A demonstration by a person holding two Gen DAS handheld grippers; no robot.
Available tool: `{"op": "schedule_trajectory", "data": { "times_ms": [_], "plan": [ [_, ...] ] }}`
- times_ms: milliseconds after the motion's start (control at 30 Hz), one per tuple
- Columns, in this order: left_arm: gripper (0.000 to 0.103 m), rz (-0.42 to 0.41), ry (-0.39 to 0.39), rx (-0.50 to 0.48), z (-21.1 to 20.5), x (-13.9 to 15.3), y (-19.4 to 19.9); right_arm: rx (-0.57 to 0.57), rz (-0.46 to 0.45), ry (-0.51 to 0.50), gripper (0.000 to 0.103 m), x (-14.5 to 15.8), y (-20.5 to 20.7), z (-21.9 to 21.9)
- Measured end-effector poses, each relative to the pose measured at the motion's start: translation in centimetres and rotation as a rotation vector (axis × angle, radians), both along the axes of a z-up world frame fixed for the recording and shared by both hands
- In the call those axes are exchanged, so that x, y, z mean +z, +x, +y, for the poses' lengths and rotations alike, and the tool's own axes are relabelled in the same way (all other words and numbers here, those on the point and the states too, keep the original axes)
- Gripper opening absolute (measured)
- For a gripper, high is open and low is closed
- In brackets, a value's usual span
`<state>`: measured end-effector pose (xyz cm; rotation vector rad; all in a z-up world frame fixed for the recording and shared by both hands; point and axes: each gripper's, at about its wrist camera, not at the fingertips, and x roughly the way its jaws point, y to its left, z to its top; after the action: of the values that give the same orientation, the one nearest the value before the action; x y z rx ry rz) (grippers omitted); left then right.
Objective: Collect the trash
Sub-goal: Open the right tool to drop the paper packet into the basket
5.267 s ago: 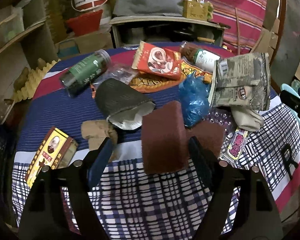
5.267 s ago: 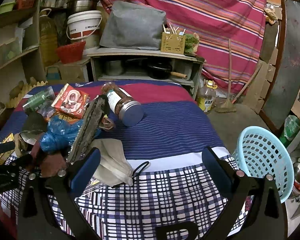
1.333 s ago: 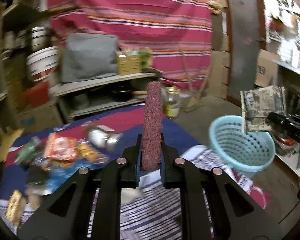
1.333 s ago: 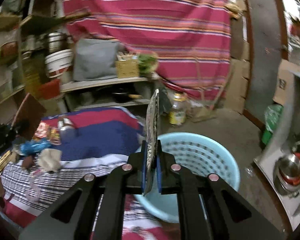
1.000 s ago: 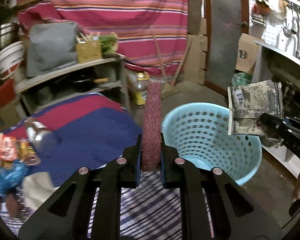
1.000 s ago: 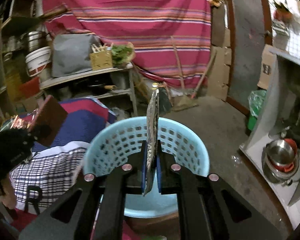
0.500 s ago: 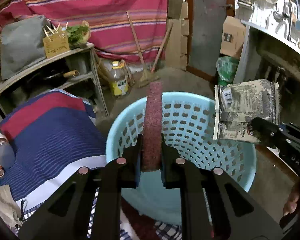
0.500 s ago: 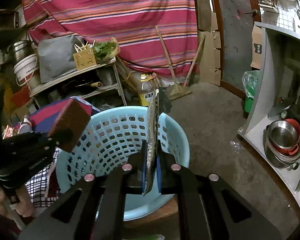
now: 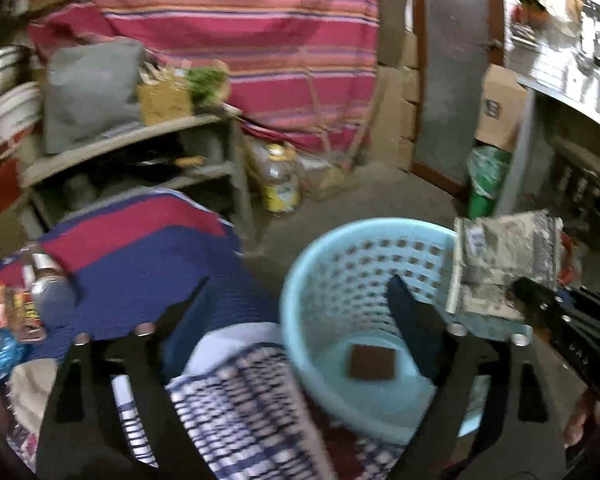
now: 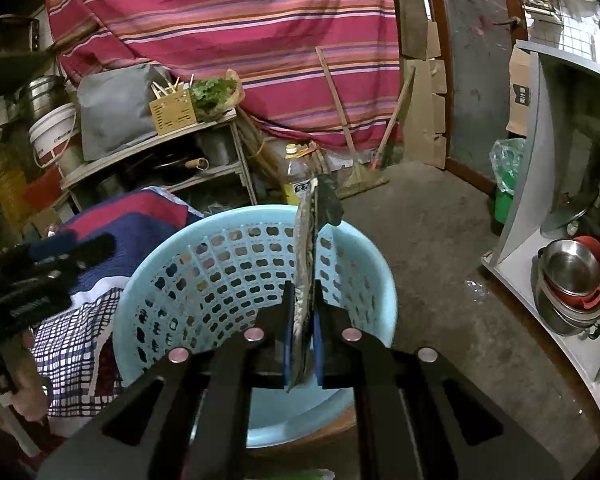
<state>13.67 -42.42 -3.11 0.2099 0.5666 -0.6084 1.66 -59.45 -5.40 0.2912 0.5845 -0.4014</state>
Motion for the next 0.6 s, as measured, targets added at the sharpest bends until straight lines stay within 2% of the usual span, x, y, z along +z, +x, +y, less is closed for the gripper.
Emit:
{"op": "schedule_trajectory", "data": {
  "times_ms": [167,233,333,533,567,600],
  "plan": [
    [0.09,-0.041,0.01,0.073,3.0,0.8,0.1,0.01,0.011,0.003,0.009,-0.5,1.0,0.6],
    [0.097,-0.058,0.003,0.103,4.4,1.4,0.0,0.017,0.015,-0.001,0.009,-0.5,1.5,0.9],
    [0.097,-0.068,-0.016,0.135,6.3,2.2,-0.2,0.022,0.014,-0.018,0.009,-0.5,2.5,1.2],
    [0.097,-0.089,0.009,0.199,10.1,2.5,-0.5,0.001,0.035,-0.034,0.011,-0.7,4.7,1.0],
    [0.097,-0.082,0.008,0.208,10.9,2.6,-0.3,-0.01,0.042,-0.046,0.012,-0.6,4.9,1.0],
    [0.097,-0.078,0.005,0.212,11.4,2.7,-0.2,-0.023,0.051,-0.049,0.03,-0.7,5.1,0.9]
  ]
}}
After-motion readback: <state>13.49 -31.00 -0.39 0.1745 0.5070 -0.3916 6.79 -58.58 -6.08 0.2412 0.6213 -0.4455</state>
